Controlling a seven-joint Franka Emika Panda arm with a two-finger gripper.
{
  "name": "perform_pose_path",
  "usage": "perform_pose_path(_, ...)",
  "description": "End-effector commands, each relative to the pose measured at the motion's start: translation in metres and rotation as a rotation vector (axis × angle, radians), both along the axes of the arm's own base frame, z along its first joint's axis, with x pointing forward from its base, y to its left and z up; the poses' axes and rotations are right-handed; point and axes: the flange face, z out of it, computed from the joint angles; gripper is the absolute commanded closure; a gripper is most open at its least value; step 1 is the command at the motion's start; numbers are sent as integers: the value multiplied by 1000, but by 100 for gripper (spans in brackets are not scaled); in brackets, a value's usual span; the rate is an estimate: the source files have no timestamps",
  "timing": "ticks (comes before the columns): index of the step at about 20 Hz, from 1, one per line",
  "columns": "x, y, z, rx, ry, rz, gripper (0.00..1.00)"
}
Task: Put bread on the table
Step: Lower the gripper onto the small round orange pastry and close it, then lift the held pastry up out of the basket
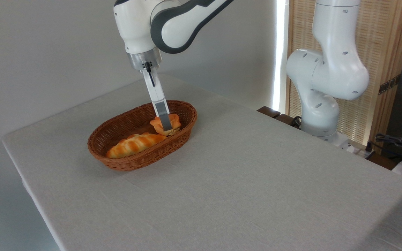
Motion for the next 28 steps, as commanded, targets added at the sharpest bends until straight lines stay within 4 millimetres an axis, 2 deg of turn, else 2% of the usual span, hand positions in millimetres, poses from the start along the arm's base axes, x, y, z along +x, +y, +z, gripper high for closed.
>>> perform_pose_path(1, 3, 3, -4, -2, -6, -14, 65)
perform_pose_path(10, 9, 7, 5, -2, -16, 0, 65)
perform_pose_path(14, 13, 8, 14, -6, -20, 7, 71)
perform_pose_path(16, 18, 7, 27, -19, -40, 15, 71)
perform_pose_path(20, 47, 30, 75, -46, -29, 62, 71)
perform_pose_path(23, 70, 55, 89, -59, -37, 112, 71)
perform_pose_path(26, 99, 108, 99, -77, -70, 170, 71)
perform_pose_path(28, 116, 153, 96, -85, -85, 162, 70)
